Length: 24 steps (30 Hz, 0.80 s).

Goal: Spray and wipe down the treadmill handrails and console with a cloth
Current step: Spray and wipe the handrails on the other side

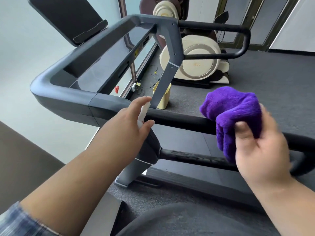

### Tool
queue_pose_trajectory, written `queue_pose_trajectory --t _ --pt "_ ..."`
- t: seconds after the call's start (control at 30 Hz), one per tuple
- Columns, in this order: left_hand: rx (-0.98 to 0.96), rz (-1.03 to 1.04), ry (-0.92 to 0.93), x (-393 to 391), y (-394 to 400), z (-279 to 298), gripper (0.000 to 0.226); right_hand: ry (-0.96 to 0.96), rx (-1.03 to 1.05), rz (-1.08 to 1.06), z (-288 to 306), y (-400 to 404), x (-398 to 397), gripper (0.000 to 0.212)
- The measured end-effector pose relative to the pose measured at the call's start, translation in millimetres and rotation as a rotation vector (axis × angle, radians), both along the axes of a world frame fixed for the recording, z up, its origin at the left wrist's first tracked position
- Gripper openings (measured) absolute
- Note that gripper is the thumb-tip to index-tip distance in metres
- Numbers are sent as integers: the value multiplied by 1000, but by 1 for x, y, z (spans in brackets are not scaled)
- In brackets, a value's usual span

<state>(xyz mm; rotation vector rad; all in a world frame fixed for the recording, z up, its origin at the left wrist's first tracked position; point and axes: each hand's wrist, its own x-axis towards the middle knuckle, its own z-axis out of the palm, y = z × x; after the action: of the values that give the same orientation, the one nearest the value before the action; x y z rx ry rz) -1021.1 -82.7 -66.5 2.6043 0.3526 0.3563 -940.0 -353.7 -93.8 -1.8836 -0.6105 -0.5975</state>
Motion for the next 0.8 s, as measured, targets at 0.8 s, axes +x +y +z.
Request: queue_pose_trajectory --t 0.8 --pt "141 -111 -41 26 -30 3 48 75 -102 664 -4 -15 -59 52"
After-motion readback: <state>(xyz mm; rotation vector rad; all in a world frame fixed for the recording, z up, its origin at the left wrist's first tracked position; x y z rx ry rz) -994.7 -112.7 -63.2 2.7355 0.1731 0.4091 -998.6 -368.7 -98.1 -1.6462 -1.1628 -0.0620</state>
